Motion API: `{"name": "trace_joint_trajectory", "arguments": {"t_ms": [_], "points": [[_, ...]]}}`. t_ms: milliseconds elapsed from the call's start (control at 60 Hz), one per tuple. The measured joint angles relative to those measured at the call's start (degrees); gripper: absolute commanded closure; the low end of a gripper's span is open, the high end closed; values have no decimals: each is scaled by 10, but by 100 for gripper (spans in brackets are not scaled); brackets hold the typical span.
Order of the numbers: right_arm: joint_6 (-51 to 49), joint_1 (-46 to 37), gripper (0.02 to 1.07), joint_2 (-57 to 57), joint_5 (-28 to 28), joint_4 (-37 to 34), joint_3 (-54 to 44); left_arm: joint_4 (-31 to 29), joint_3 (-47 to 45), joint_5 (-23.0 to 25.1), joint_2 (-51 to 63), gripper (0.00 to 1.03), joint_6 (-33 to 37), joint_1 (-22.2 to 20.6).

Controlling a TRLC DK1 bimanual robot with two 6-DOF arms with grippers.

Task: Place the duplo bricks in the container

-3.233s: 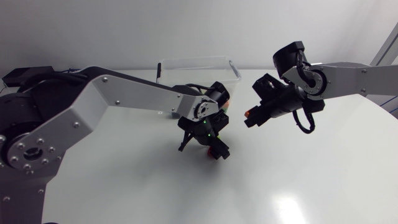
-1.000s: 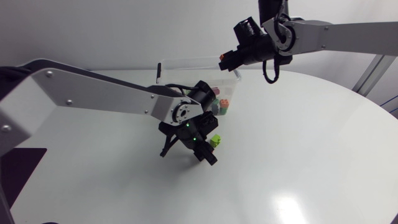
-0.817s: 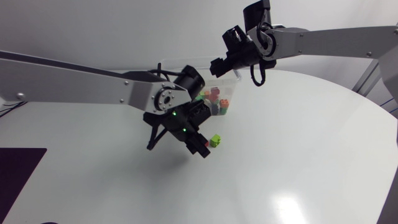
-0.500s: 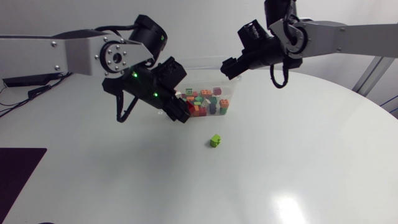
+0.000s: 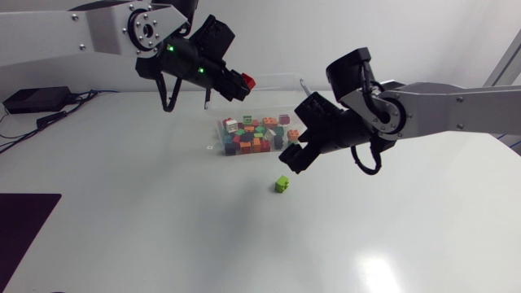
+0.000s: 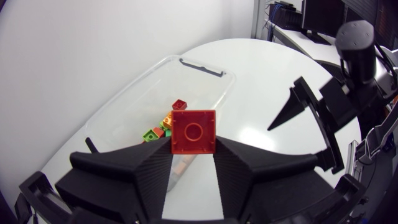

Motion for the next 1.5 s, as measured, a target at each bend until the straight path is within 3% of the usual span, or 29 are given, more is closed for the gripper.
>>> {"name": "trace_joint_trajectory", "arguments": {"t_ms": [183,283,333,417,467,700,933,1183,1500], "points": [[-1,23,13,56,26,2,0,6,76,0,70,67,0,31],[-2,28,14,96,35,5,0,8,110,0,100,61,0,42],[-2,31,16,114,39,7,0,8,127,0,115,49,0,45],[-2,33,16,136,43,9,0,8,153,0,138,13,0,49],[-4,34,16,148,48,9,3,8,162,0,147,5,0,51],[-13,36,40,200,55,13,31,0,167,0,149,5,3,67],[-15,41,75,215,57,13,51,-1,100,0,63,5,16,103],[-15,38,75,211,57,-14,64,5,-23,-1,-78,5,19,141],[-15,22,75,104,59,-61,87,86,-209,-2,-241,5,18,160]]}}
